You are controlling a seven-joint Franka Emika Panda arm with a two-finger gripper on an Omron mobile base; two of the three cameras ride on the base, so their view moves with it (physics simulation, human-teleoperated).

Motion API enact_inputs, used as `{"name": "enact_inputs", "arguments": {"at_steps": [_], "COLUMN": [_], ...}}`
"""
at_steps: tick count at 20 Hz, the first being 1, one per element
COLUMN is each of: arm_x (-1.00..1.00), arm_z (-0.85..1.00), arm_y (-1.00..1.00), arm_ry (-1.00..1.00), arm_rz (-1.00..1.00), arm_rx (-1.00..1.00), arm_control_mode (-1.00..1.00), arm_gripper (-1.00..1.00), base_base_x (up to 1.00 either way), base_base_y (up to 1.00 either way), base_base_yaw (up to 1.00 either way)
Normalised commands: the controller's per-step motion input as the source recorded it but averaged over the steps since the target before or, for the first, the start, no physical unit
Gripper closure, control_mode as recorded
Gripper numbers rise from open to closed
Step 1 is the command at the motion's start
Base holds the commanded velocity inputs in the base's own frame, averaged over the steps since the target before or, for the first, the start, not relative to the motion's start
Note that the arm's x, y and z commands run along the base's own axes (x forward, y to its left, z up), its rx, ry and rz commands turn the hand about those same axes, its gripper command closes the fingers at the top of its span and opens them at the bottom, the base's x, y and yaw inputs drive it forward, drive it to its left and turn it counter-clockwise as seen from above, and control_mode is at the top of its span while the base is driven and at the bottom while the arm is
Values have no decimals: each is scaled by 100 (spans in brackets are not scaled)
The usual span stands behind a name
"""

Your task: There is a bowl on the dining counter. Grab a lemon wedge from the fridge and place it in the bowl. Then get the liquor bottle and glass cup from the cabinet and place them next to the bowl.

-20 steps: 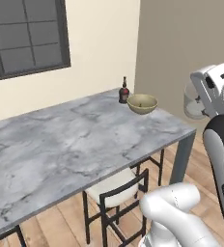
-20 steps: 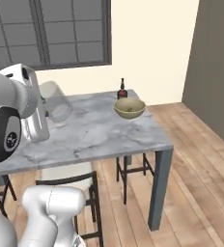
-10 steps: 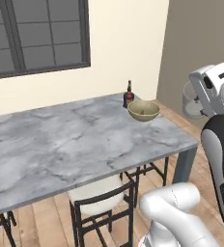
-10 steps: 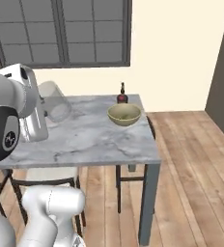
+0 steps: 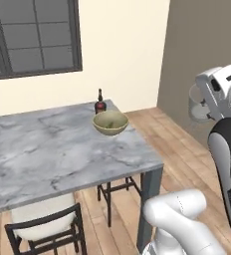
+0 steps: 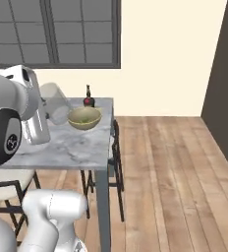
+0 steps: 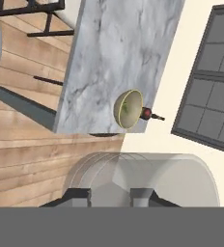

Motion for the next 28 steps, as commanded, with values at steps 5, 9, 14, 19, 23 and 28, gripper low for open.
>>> {"name": "enact_inputs", "arguments": {"at_steps": [5, 9, 14, 19, 23, 28], "arm_x": [0, 0, 0, 0, 0, 0], "arm_z": [0, 0, 0, 0, 0, 0], "arm_y": [0, 0, 0, 0, 0, 0], "arm_ry": [0, 0, 0, 0, 0, 0], "arm_rz": [0, 0, 0, 0, 0, 0], "arm_rx": [0, 0, 0, 0, 0, 0], "arm_control_mode": [100, 100, 100, 100, 100, 100], "arm_gripper": [100, 100, 100, 100, 100, 100], "base_base_x": [10, 5, 21, 57, 78, 77], "base_base_y": [-42, -12, -20, -46, -54, -42], "base_base_yaw": [43, 61, 60, 47, 31, 15]}}
